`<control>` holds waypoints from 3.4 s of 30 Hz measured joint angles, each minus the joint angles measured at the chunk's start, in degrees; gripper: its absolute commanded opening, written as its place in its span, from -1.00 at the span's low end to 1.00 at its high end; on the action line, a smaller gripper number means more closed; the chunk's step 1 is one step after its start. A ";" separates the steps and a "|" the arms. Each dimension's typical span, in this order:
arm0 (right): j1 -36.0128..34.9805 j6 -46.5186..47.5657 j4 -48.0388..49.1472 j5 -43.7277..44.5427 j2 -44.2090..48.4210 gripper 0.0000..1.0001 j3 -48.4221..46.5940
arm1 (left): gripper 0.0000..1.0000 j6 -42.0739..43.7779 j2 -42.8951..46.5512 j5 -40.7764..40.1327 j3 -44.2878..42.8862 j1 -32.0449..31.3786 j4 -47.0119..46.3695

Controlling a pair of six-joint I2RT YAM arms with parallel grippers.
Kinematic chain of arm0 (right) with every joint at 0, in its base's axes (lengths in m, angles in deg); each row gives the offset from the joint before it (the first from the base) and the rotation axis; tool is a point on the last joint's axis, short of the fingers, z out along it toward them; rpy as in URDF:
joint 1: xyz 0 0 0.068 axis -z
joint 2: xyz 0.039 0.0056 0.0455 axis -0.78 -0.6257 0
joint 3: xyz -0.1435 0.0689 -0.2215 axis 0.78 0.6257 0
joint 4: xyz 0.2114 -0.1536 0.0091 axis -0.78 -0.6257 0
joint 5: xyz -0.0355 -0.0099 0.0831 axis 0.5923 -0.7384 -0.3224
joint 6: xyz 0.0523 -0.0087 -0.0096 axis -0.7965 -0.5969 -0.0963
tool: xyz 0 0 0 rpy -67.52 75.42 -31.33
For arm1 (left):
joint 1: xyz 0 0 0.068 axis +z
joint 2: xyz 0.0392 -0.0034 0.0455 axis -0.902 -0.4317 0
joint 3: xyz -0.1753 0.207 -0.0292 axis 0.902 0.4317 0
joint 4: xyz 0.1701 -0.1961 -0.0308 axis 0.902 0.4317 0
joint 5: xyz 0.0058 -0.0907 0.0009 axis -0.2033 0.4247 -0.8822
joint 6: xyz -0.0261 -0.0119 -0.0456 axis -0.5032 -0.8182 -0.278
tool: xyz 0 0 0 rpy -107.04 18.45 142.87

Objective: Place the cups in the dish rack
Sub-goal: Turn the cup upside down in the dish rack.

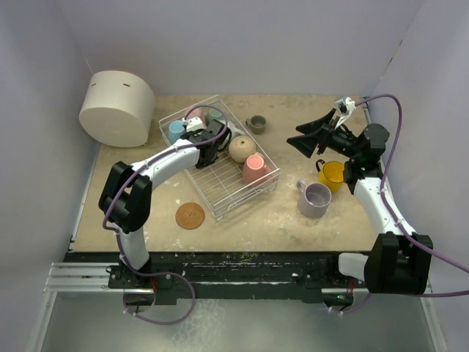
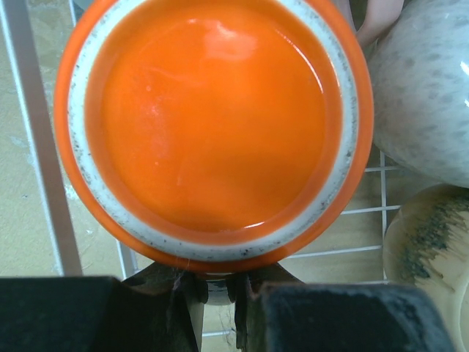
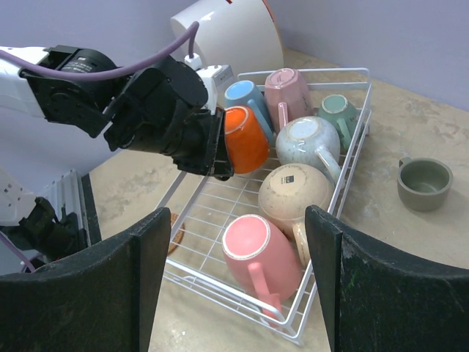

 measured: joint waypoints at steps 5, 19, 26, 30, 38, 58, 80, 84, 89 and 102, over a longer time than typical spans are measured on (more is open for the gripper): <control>0.00 0.15 -0.09 0.00 0.00 0.51 0.00 | -0.98 0.02 -2.91 0.26 -2.49 -0.02 0.44; 0.00 0.17 -0.11 0.00 0.00 0.51 0.00 | -0.60 0.11 -7.04 3.28 -6.23 -0.83 -0.72; 0.00 0.17 -0.11 -0.02 0.02 0.51 0.00 | 0.12 0.55 -7.58 3.89 -7.39 -1.20 -1.77; 0.00 0.20 -0.11 -0.02 0.02 0.51 0.00 | 0.34 0.59 -7.58 4.20 -7.82 -1.53 -2.78; 0.00 0.22 -0.13 -0.02 0.02 0.51 -0.02 | 0.57 1.36 -4.07 5.81 -5.75 -2.54 -3.67; 0.02 1.20 -0.35 0.00 0.02 0.51 -0.04 | -0.10 18.40 21.77 19.17 18.64 -3.04 -25.29; 0.44 1.44 -1.46 -0.02 0.02 0.51 -0.33 | -1.00 39.26 9.49 15.34 13.40 -1.01 -21.53; 0.46 1.42 -1.49 -0.02 0.02 0.51 -0.33 | -1.00 40.13 6.27 15.50 10.54 -1.01 -21.66; 0.46 1.44 -1.49 -0.02 0.02 0.51 -0.33 | -1.00 40.68 3.17 16.83 6.93 -1.01 -21.68; 0.61 1.66 -1.86 -0.02 0.02 0.51 -0.37 | -0.89 41.20 0.46 19.02 -0.81 -1.01 -21.57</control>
